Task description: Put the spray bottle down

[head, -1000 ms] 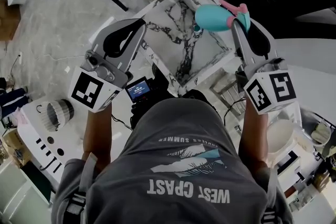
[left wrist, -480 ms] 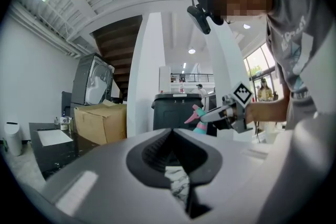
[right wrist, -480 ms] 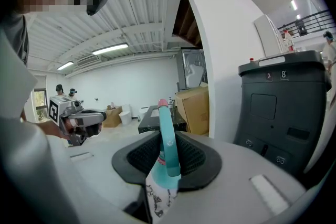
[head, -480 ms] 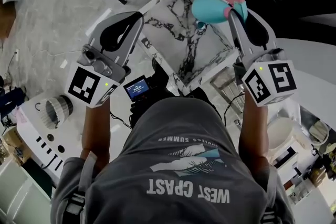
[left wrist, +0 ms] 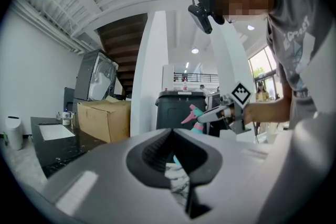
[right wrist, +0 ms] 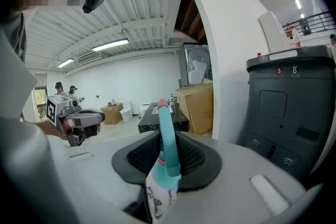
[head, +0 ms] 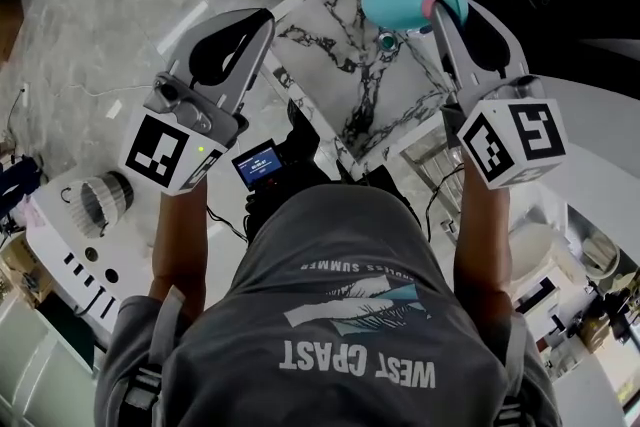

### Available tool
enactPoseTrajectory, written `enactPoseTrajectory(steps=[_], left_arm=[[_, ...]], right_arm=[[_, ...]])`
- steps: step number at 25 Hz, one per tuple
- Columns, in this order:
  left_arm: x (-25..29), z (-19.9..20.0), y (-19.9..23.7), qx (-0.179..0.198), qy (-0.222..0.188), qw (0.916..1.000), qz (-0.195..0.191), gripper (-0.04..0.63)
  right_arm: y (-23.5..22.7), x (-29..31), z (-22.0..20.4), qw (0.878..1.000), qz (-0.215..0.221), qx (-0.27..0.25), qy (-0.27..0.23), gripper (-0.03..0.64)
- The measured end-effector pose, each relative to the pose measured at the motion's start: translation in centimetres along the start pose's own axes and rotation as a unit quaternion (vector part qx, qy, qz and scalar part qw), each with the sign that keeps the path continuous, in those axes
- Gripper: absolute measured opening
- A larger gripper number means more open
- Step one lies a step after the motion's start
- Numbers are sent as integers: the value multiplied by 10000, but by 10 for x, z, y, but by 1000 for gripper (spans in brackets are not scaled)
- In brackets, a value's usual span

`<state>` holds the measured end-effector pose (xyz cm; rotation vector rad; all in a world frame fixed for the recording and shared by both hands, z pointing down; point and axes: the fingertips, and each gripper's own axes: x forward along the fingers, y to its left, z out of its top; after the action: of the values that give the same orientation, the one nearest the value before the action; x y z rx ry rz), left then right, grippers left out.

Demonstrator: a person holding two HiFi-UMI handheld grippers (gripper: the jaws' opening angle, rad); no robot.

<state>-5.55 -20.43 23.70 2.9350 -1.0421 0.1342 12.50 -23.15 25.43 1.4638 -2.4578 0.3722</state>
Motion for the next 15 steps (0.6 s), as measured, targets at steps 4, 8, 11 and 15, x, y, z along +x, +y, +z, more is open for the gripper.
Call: enactPoseTrajectory(steps=[4,8,11,15], left_arm=[[-5,-7,7,-39,19,10000,25,3],[-13,-16,16,-87,54,9999,92,3],[-19,-24,25,-143,89,9998,142,3],[-22,-33,35,-241,105,9995,185,3]], right_arm=[[7,13,-4,10000,36,-38,52,89],[14,24,-8,9999,58,-84,104,89],[17,33,-10,9998,51,-96,144,89],[19,47,-17,9997,31,-87,234,89]])
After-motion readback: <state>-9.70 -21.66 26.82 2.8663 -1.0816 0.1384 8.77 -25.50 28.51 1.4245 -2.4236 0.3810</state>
